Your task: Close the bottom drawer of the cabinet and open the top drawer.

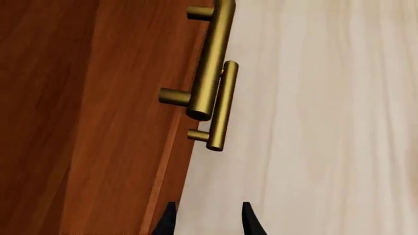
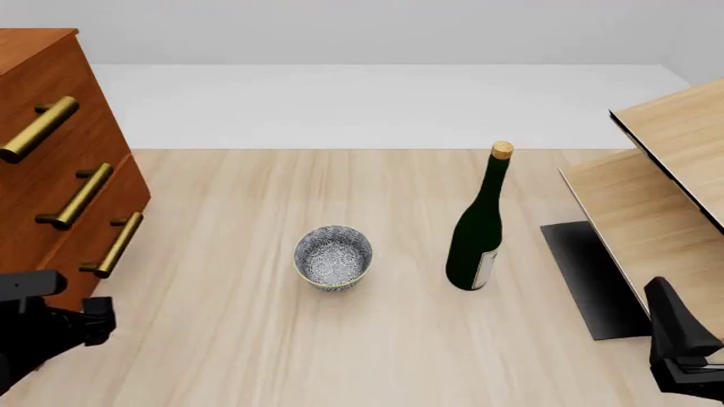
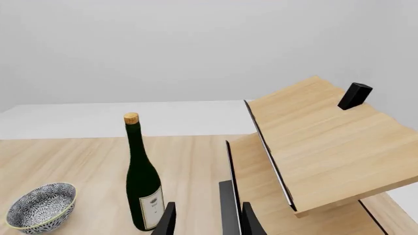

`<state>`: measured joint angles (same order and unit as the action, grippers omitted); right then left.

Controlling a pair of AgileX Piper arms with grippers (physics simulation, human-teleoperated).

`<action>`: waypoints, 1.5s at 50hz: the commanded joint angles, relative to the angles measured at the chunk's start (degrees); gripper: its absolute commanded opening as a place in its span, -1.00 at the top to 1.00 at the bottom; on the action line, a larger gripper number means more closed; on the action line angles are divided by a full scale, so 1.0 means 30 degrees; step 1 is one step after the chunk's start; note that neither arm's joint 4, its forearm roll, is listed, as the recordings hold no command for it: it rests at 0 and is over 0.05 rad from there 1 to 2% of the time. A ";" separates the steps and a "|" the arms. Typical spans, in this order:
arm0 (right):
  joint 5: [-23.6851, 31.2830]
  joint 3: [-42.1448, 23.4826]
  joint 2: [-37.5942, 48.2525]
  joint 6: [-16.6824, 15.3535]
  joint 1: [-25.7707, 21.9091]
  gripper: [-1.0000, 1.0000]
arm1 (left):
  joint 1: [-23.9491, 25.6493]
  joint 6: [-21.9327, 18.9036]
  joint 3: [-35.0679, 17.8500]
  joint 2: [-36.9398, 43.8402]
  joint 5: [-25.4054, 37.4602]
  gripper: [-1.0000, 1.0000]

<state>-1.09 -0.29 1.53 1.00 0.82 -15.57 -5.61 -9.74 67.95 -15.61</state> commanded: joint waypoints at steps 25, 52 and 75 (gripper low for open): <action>0.0125 -0.0021 -0.0105 0.0004 -0.0039 -1.00 | -0.0571 -0.0178 -0.0103 -0.0103 0.0067 -1.00; -0.0019 -0.0017 0.0031 0.0045 0.0020 -1.00 | 0.1521 0.0531 -0.0301 -0.1088 0.1286 -1.00; 0.0001 -0.0027 0.0011 0.0075 0.0049 -1.00 | 0.4680 0.0461 -0.0455 -0.2079 0.2098 -1.00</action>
<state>-1.22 -0.35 1.68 1.19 0.93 -5.80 -3.89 -10.70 63.26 -10.64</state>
